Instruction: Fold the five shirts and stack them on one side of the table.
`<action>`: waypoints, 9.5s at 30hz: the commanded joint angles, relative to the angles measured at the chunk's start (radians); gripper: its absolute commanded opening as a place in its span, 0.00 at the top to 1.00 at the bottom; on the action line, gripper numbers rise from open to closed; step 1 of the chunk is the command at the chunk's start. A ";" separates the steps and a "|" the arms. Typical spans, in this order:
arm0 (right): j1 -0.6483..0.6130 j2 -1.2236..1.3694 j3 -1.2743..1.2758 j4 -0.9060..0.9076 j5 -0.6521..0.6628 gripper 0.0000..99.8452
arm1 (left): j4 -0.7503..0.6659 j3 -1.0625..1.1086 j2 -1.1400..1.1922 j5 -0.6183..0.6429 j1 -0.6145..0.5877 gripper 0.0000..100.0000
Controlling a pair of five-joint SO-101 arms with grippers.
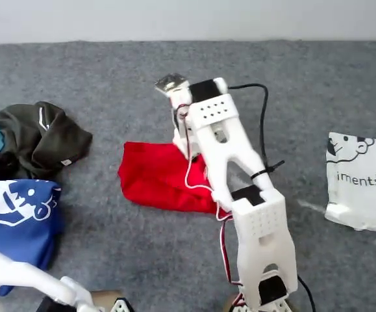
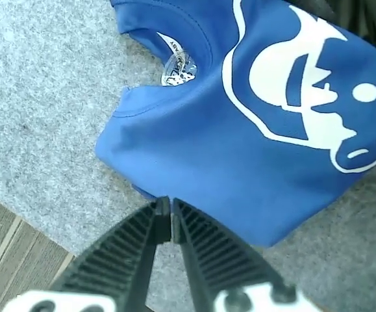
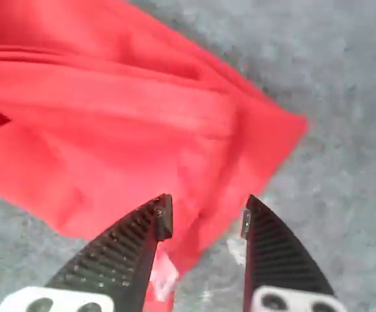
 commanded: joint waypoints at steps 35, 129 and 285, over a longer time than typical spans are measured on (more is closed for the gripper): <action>-0.504 -0.231 0.178 0.044 0.087 0.75 | -0.032 -0.007 -0.029 0.003 -0.002 0.98; -0.274 0.294 -0.486 -0.240 0.158 0.97 | -0.123 0.087 -0.029 0.002 -0.002 0.98; 0.473 0.203 -0.110 -0.008 -0.609 0.99 | -0.164 0.133 -0.029 0.005 0.213 0.98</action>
